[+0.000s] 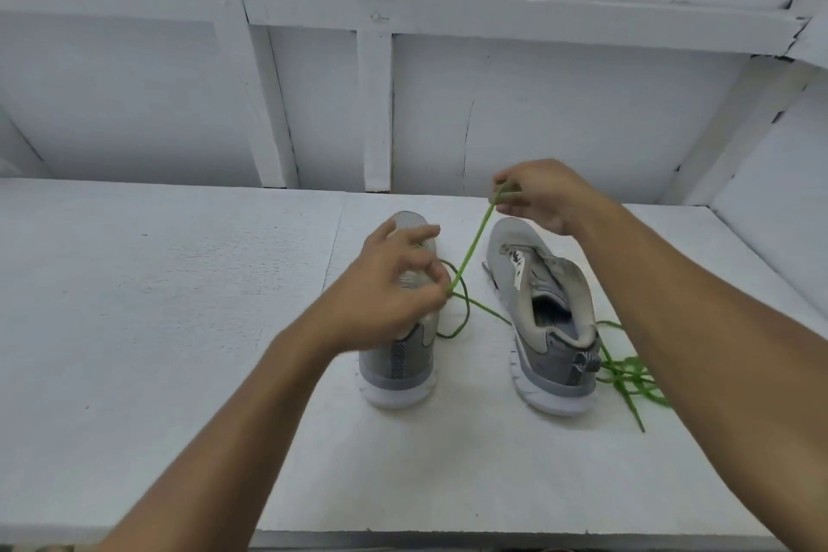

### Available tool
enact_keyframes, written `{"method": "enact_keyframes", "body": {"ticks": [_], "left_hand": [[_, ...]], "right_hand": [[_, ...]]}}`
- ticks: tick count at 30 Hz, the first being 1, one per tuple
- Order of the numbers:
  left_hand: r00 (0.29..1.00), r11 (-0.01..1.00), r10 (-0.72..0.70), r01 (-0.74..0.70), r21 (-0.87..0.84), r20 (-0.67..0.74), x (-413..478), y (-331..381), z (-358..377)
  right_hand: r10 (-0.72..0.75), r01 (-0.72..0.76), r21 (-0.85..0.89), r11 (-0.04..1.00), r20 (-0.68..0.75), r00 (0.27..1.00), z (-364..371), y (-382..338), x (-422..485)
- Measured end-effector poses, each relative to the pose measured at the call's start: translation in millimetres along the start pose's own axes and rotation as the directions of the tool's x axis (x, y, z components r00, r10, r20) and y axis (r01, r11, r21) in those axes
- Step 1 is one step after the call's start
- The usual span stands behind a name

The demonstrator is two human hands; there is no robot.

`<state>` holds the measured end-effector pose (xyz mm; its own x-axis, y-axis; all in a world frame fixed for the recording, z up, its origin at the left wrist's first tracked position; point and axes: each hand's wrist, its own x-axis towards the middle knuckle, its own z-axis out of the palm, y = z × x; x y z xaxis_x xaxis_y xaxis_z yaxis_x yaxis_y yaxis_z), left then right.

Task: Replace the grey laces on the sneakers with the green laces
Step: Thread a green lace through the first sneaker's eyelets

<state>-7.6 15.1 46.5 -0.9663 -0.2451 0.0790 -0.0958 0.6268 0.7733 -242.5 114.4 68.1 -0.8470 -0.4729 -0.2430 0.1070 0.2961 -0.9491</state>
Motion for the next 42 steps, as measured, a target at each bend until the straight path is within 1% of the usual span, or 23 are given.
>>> {"method": "enact_keyframes", "body": {"ticks": [3,4,6,7,8,9,11,12,13,14,16,17,19,21,22,25,27,29,32,37,42], "left_hand": [[0.999,0.994,-0.041,0.040,0.099,0.010,-15,-7,12],[0.998,0.992,-0.061,0.059,0.116,0.017,-18,-9,13],[0.996,0.992,-0.087,0.086,0.091,0.006,-25,-14,12],[0.994,0.994,-0.103,0.105,0.041,-0.034,-28,-17,10],[0.985,0.991,-0.135,0.133,-0.022,-0.105,-32,-22,10],[0.963,0.982,-0.183,0.167,-0.092,-0.198,-34,-27,10],[0.868,0.946,-0.301,0.219,-0.240,-0.396,-32,-39,12],[0.812,0.925,-0.359,0.241,-0.295,-0.460,-30,-46,13],[0.773,0.906,-0.403,0.262,-0.332,-0.491,-26,-51,14],[0.756,0.894,-0.429,0.275,-0.354,-0.495,-22,-54,15],[0.762,0.887,-0.435,0.271,-0.375,-0.479,-12,-58,18],[0.771,0.889,-0.426,0.260,-0.376,-0.474,-8,-60,20],[0.786,0.901,-0.402,0.249,-0.355,-0.470,0,-62,23],[0.789,0.911,-0.391,0.260,-0.319,-0.474,7,-66,25],[0.787,0.914,-0.388,0.264,-0.307,-0.480,8,-68,26],[0.772,0.906,-0.405,0.266,-0.330,-0.490,10,-73,31],[0.750,0.880,-0.444,0.263,-0.395,-0.490,11,-74,33],[0.727,0.843,-0.494,0.263,-0.470,-0.478,12,-73,35],[0.703,0.808,-0.528,0.245,-0.536,-0.476,12,-71,38],[0.695,0.797,-0.532,0.216,-0.565,-0.484,11,-70,40],[0.699,0.796,-0.525,0.202,-0.570,-0.486,11,-71,41]], "right_hand": [[-0.015,0.025,0.181,0.983,-0.059,0.998,-3,-10,3],[-0.028,0.046,0.217,0.975,-0.086,0.996,-3,-13,4],[-0.056,0.082,0.187,0.979,-0.138,0.989,-2,-17,6],[-0.076,0.099,0.152,0.983,-0.151,0.986,-1,-19,7],[-0.098,0.117,0.126,0.985,-0.148,0.984,0,-21,5],[-0.122,0.136,0.106,0.985,-0.130,0.984,3,-23,2],[-0.189,0.192,0.031,0.981,-0.077,0.979,10,-26,-10],[-0.235,0.234,-0.017,0.972,-0.044,0.971,16,-26,-16],[-0.285,0.284,-0.059,0.957,-0.009,0.959,23,-25,-22],[-0.335,0.336,-0.099,0.937,0.026,0.942,32,-22,-27],[-0.419,0.428,-0.203,0.881,0.091,0.904,50,-13,-38],[-0.438,0.458,-0.250,0.853,0.135,0.889,60,-7,-42],[-0.428,0.493,-0.327,0.806,0.252,0.868,79,7,-51],[-0.399,0.511,-0.417,0.752,0.330,0.855,93,21,-56],[-0.394,0.514,-0.443,0.735,0.339,0.855,98,27,-57],[-0.423,0.516,-0.477,0.711,0.296,0.856,104,38,-58],[-0.451,0.543,-0.517,0.662,0.304,0.839,106,43,-59],[-0.457,0.572,-0.548,0.611,0.346,0.819,107,47,-61],[-0.462,0.591,-0.565,0.576,0.372,0.806,110,50,-62],[-0.469,0.612,-0.588,0.529,0.399,0.788,116,51,-64],[-0.476,0.622,-0.595,0.510,0.407,0.779,118,51,-65]]}}
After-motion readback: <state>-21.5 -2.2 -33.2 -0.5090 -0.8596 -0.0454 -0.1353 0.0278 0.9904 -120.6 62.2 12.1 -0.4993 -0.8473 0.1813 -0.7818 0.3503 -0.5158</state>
